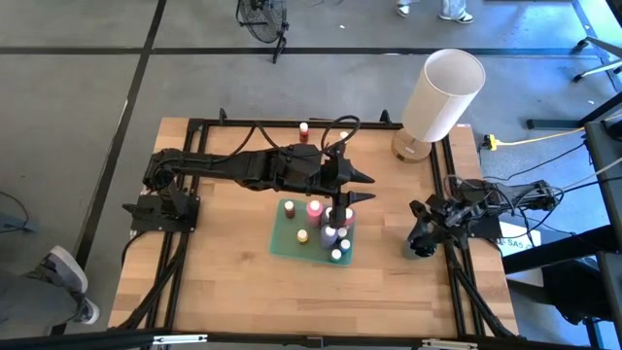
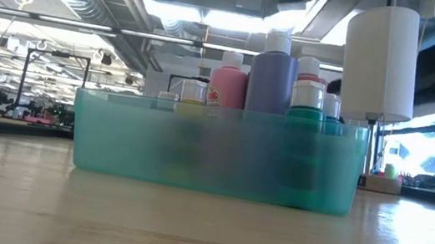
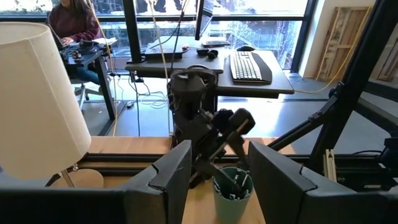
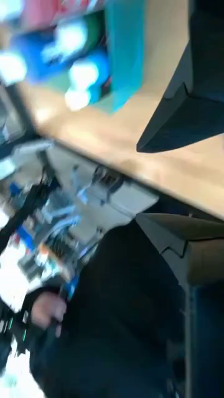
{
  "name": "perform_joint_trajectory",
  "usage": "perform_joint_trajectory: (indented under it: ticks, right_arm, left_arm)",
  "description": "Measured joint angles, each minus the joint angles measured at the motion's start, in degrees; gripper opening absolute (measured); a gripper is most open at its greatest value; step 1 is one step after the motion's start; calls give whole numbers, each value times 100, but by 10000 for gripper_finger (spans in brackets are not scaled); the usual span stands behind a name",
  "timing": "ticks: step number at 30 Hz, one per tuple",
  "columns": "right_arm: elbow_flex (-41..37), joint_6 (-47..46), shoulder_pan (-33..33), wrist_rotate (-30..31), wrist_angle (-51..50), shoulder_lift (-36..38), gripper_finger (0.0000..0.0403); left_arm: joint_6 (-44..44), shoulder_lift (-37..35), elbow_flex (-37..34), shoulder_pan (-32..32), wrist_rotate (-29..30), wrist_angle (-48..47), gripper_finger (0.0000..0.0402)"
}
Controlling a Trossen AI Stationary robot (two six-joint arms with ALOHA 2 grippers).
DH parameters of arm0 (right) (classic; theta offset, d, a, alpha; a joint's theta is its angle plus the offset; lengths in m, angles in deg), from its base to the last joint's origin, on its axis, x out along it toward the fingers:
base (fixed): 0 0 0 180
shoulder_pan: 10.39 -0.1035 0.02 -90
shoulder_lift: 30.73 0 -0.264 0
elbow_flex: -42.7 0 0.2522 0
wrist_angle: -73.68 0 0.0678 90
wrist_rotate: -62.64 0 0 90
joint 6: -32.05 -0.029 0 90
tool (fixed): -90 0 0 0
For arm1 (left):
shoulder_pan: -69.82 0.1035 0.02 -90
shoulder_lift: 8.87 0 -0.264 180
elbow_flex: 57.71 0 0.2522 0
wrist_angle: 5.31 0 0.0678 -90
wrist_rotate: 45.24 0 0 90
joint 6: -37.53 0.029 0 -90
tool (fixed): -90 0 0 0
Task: Pick & Place Paint Supplies
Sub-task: Put the small red paint bottle into the light green bin
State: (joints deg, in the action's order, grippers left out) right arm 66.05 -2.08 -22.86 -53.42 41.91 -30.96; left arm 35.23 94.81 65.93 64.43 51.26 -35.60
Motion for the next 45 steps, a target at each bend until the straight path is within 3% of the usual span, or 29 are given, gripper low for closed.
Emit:
perform_joint_trajectory:
  ticks: [7,19,45]
  right_arm:
    - [0,-294,-1,-650,1304,0,178]
    - [2,-566,0,-612,3000,0,178]
    - [2,-553,0,-614,3046,-2,178]
  left_arm:
    - [3,-2,0,-31,3,-53,155]
    - [238,-2,0,-31,-2,-652,155]
    - [416,-2,0,-13,-9,-728,155]
